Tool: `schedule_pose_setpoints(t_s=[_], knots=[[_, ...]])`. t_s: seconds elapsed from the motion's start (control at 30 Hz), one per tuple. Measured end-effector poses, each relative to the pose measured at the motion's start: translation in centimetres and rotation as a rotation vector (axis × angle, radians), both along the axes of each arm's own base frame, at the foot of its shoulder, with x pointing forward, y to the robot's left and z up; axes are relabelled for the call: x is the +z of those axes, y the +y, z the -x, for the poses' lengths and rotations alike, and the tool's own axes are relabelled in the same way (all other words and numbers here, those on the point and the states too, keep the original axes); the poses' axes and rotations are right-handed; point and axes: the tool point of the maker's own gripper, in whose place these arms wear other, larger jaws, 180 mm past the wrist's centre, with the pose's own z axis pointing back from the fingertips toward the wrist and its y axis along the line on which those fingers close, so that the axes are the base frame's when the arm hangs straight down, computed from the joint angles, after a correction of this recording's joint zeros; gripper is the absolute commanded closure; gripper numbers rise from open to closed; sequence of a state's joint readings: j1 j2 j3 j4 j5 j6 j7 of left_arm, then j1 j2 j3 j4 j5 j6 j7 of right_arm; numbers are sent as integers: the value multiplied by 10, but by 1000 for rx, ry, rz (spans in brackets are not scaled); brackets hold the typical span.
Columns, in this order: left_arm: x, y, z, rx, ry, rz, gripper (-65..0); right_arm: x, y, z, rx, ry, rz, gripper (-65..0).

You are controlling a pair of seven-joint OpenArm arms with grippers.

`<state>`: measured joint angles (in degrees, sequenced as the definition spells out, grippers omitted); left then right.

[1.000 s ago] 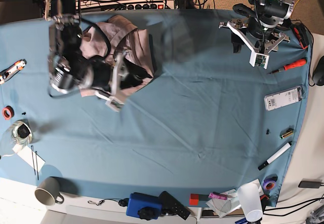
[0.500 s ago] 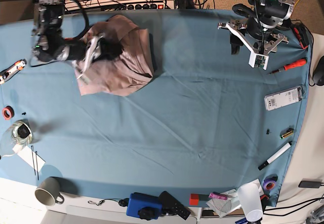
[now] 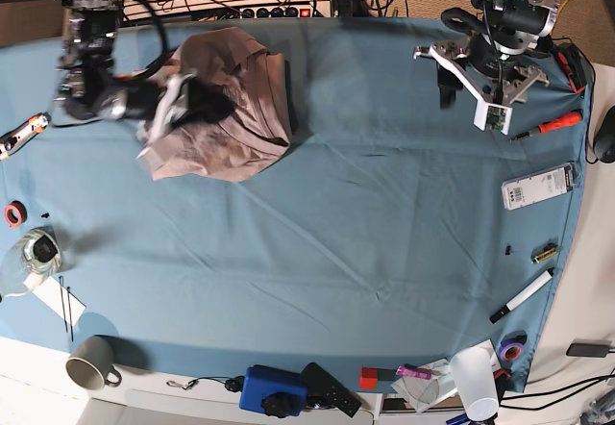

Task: Fold the T-shirt properly
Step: 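Grasp the bundle edge with the right gripper and tuck it under, then release the folded shirt and raise the right gripper away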

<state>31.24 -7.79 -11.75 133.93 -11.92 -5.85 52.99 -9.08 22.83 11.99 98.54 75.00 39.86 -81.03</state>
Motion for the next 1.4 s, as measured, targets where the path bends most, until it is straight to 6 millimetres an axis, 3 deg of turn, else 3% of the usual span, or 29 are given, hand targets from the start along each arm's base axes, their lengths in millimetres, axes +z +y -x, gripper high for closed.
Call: schedule_pose_setpoints(t_s=[0.1, 0.17, 0.2, 0.23, 0.33, 0.57, 0.73, 0.97, 1.13, 1.4], knots=[[10, 3, -9, 5, -73, -17, -143, 36, -16, -19, -47, -145, 39, -150], [13, 3, -12, 6, -100, -19, -28, 50, -23, -25, -70, -201, 60, -76], [13, 3, -12, 6, -98, -21, 0, 55, -27, -28, -83, -221, 72, -27], [11, 4, -10, 7, -85, -23, 0, 56, -31, -30, -93, -233, 94, 0], [3, 12, -3, 15, -30, -80, 0, 43, -41, -27, -110, -202, 168, 0], [-9, 47, 17, 120, 62, -222, 0, 14, -54, 0, -113, -109, 293, 0], [-22, 54, 40, 106, 161, -256, 0, 31, -55, 25, -119, -174, 413, 0], [-34, 56, 64, 106, 257, -269, 0, 39, -66, 76, -226, -133, 473, 0], [-42, 56, 87, 98, 322, -273, 0, 29, -86, 110, -286, -27, 518, 0], [-47, 68, 113, 103, 393, -330, 0, 10, -97, 158, -258, 133, 603, 0]])
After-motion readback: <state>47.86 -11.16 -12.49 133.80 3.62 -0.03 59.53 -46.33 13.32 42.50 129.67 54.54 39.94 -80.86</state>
